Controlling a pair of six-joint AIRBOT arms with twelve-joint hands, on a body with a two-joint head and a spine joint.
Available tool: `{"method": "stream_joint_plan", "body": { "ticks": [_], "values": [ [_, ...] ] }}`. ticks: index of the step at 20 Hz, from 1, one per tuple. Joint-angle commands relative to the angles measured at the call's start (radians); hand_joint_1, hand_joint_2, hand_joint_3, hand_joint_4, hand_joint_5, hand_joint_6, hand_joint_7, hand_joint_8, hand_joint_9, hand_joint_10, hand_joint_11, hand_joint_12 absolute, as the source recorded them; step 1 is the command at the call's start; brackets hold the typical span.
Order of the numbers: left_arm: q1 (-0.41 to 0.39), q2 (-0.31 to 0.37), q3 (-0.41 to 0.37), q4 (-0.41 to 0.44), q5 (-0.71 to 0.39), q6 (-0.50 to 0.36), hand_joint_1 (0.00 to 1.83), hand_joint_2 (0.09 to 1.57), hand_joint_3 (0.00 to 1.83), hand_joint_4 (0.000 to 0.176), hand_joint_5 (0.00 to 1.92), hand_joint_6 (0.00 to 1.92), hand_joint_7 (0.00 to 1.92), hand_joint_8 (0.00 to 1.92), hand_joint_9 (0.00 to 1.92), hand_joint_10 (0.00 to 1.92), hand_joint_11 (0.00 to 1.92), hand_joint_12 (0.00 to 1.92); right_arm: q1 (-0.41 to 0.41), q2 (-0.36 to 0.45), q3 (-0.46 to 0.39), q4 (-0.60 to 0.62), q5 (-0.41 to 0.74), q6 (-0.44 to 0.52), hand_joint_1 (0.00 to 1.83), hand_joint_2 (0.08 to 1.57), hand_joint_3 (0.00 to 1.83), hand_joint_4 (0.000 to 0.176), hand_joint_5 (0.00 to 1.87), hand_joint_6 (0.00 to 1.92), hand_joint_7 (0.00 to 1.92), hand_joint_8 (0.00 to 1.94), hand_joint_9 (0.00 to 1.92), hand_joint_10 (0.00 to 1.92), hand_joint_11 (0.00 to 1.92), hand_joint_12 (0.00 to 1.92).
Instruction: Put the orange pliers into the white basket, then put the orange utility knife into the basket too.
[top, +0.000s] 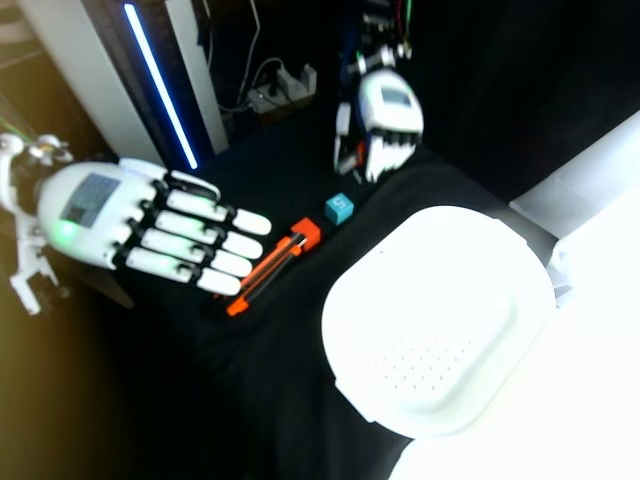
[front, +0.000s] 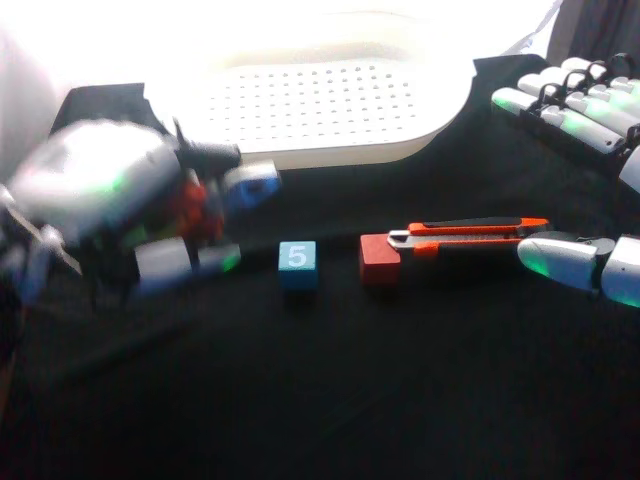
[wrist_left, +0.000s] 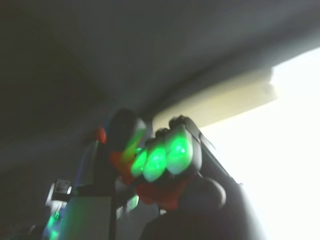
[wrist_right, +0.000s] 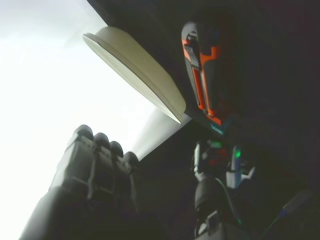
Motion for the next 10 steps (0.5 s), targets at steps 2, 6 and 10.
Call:
{"method": "stream_joint_plan", "body": {
  "ticks": [2,6,10],
  "values": [
    [-0.102,-0.011,0.043,0.044,-0.09,-0.005,1.48,1.21,0.0,0.0,1.07,1.92,1.38,1.92,1.57,1.92,1.65,1.92,0.008,-0.002,0.003,-0.005,0.12,0.001,0.31,1.23,0.0,0.03,0.0,0.0,0.0,0.0,0.0,0.0,0.0,0.0],
    [-0.312,-0.133,0.209,0.041,0.133,-0.005,1.42,1.23,0.0,0.0,0.98,1.92,1.27,1.92,1.46,1.92,1.55,1.92,0.008,-0.013,0.012,-0.006,0.109,0.001,0.25,1.24,0.0,0.028,0.0,0.0,0.0,0.0,0.0,0.0,0.0,0.0],
    [-0.457,-0.282,0.404,-0.018,0.379,0.043,1.27,1.27,0.01,0.0,0.99,1.92,1.25,1.92,1.42,1.92,1.54,1.92,0.008,-0.022,0.023,-0.02,0.095,0.001,0.23,1.23,0.0,0.045,0.0,0.0,0.0,0.0,0.0,0.0,0.0,0.0]
  ]
}}
